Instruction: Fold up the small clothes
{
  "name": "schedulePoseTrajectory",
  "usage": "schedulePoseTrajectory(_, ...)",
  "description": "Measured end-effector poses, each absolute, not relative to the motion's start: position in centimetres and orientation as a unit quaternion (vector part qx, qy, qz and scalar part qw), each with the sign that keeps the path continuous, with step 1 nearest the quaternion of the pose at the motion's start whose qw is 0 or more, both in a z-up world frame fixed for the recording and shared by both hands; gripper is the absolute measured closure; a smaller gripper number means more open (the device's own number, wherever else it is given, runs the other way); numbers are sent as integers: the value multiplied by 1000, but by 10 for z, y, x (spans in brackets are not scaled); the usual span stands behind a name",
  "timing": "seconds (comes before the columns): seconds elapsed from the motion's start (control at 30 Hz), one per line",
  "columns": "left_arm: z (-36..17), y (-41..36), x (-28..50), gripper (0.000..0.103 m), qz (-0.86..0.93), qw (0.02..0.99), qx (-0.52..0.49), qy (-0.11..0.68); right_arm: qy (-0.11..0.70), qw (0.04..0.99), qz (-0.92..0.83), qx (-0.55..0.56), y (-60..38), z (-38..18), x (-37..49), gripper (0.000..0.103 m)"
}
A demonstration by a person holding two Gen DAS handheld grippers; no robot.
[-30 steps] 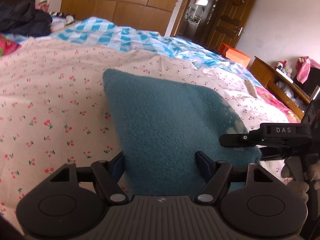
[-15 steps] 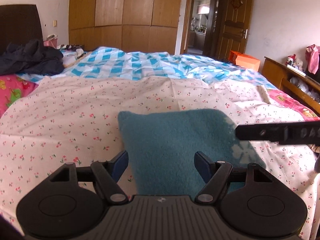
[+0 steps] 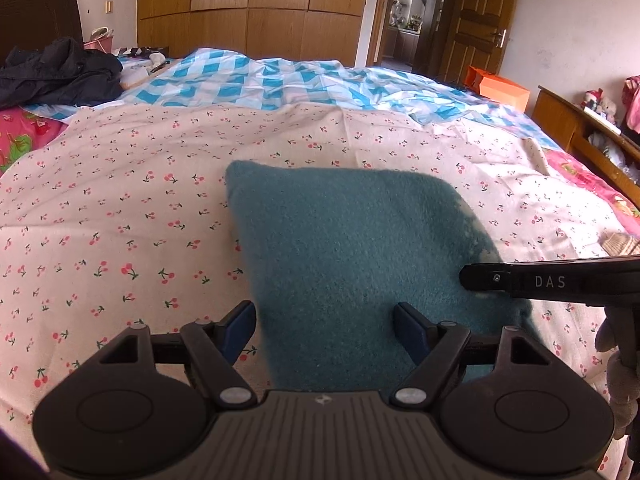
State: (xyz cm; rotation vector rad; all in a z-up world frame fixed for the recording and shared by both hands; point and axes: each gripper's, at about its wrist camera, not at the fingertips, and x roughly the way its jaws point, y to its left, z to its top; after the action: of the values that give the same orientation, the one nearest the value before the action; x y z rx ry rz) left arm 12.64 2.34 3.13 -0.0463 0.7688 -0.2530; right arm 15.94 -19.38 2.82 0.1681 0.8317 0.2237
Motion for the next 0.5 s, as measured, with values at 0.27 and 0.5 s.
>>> schedulePoseTrajectory(0.27,24,18,137,16,-127,915,-18,382,401,906,107,78,-193,22,170,103)
schedulePoseTrajectory(0.5,16,20,151,11,-132,906,-41,399,405,898,117,123,-207,16,179,103)
